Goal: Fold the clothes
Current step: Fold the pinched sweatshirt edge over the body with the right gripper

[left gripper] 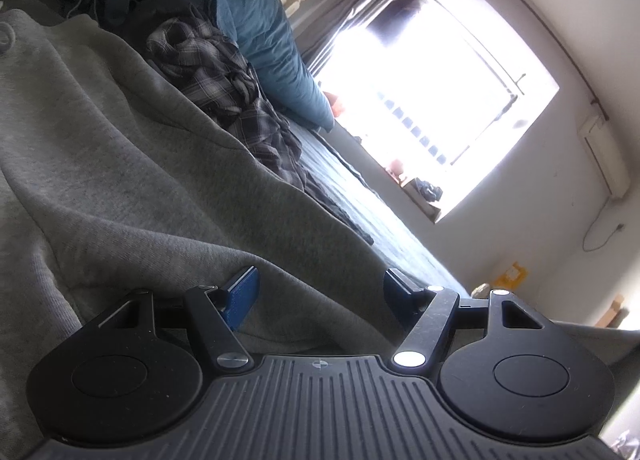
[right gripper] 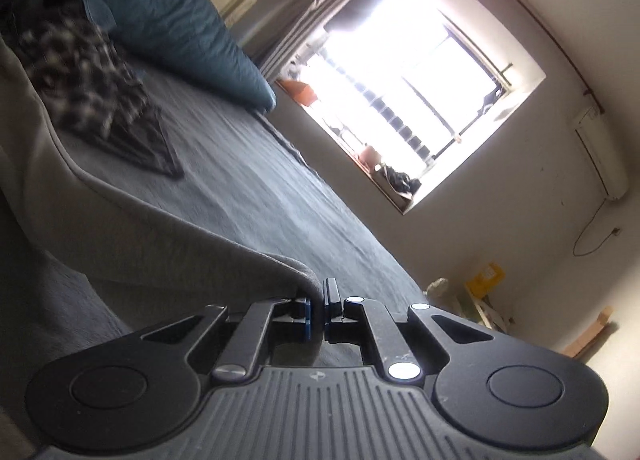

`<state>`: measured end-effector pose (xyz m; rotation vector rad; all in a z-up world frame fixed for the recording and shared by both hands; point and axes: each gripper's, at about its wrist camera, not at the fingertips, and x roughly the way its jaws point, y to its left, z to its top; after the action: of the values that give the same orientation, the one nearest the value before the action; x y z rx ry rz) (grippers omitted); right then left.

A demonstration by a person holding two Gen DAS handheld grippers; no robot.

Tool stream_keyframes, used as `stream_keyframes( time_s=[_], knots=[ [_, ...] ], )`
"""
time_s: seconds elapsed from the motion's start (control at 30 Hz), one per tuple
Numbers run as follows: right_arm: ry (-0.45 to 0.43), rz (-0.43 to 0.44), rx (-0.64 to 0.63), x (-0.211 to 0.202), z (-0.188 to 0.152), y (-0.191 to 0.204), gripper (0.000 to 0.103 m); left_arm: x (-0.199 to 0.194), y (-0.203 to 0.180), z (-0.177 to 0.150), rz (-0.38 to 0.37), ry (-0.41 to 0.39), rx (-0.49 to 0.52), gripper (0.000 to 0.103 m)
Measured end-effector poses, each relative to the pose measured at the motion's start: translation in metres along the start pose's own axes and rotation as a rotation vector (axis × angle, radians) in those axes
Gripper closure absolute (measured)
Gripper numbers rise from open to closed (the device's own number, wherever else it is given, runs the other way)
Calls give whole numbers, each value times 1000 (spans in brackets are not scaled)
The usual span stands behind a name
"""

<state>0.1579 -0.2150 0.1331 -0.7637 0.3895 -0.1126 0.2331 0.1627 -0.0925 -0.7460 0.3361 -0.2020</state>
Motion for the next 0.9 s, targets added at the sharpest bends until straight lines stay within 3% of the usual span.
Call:
stream_keyframes(
  time_s=[0.1,0.23,0.4,0.5,0.53,0.57,0.63,0.7,0.77,0.8,0.9],
  knots=[
    [5,61,11,-28,11,-4,97,0,1,1,1,-2,-7,34],
    [48,120,19,-19,0,-2,97,0,0,0,6,-3,0,34],
    [108,126,81,54,-14,-16,97,0,1,1,12,-10,1,34],
    [160,106,154,126,-15,-35,97,2,0,0,17,-9,8,34],
    [199,110,204,157,-16,-39,90,2,-1,0,20,-9,14,34],
    [249,115,256,192,-22,-40,64,3,-1,0,22,-7,21,33],
    [364,131,340,259,-44,-37,35,5,-2,-1,20,-3,33,33],
    [512,85,336,308,-77,-23,35,4,-2,-1,18,-2,37,33],
    [609,8,327,331,-103,-13,35,4,-2,-1,15,-3,38,33],
    [612,-9,348,331,-111,-13,35,4,-2,-1,14,-3,38,33],
    [504,-5,507,300,-118,-32,35,3,-3,-1,12,-3,39,33]
  ],
)
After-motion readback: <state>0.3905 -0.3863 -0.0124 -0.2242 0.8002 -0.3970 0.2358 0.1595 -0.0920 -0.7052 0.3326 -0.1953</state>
